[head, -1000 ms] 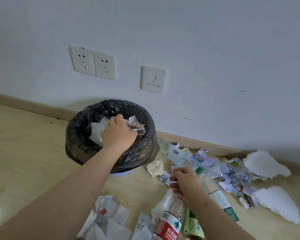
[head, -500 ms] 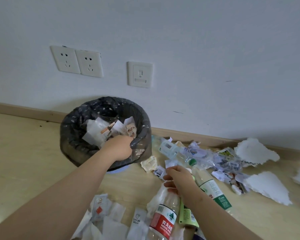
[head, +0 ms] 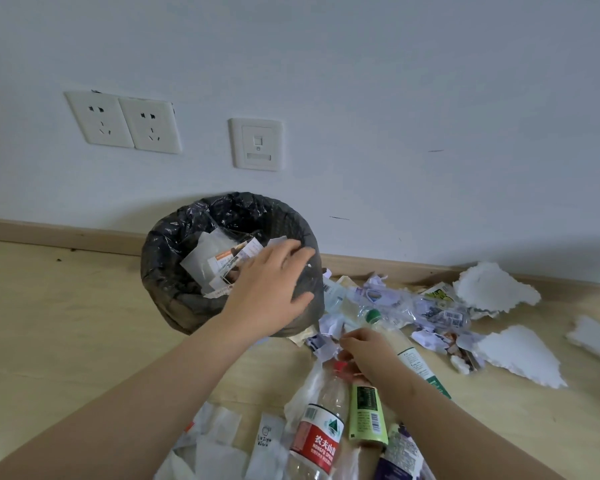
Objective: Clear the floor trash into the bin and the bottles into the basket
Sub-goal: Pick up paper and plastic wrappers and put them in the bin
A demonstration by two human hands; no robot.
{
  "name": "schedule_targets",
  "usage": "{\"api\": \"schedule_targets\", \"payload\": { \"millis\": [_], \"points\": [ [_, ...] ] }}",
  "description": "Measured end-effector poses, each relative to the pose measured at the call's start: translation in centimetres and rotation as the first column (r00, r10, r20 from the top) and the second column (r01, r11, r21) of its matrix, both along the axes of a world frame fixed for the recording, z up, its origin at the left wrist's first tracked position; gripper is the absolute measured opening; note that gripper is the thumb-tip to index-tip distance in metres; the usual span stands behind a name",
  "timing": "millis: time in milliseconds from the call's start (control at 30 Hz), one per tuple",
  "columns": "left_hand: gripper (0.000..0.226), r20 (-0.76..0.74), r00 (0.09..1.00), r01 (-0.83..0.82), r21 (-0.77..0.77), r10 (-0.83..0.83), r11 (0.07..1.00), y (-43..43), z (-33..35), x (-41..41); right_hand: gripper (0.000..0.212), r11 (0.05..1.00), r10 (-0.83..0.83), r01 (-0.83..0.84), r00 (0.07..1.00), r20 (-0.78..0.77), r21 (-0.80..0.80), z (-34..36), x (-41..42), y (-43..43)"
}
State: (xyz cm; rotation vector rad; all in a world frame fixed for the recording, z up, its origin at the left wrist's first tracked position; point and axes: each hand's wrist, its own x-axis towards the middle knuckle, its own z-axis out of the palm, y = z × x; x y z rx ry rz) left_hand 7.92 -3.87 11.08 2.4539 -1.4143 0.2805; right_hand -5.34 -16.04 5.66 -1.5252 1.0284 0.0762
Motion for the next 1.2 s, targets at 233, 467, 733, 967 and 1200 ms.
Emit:
{"api": "schedule_targets", "payload": {
  "millis": [233, 467, 733, 967, 1200],
  "points": [
    [0.033, -0.020, 0.885, 0.465, -0.001, -0.465, 0.885, -1.5, -3.8, -5.8, 0.008, 0.908, 0.223, -0.267, 0.961, -0.166, -0.324, 0.1, -4.6, -2.9],
    [0.063, -0.354, 0.853, 0.519, 0.510, -0.383, 0.686, 2.5, -10.7, -9.7, 0.018, 0.592, 0.455, -0.655, 0.753, -0.476, -0.470, -3.6, -12.6, -2.4],
    [0.069, -0.251, 0.551, 0.721, 0.624, -0.796, 0.302, 6.3, -13.8, -12.4, 0.064, 0.210, 0.522, -0.735, 0.642, -0.562, -0.645, -7.4, -18.2, -0.9],
    [0.047, -0.229, 0.787, 0.550, 0.682, -0.573, 0.482, 5.0, -15.0, -11.1, 0.044, 0.079, 0.617, -0.816, 0.491, -0.615, -0.573, -7.9, -16.8, 0.8],
    [0.041, -0.277, 0.958, 0.105, 0.124, -0.067, 0.987, 1.6, -14.4, -8.7, 0.051, 0.741, 0.256, -0.481, 0.848, -0.465, -0.469, -8.2, -14.2, -0.6]
  ]
}}
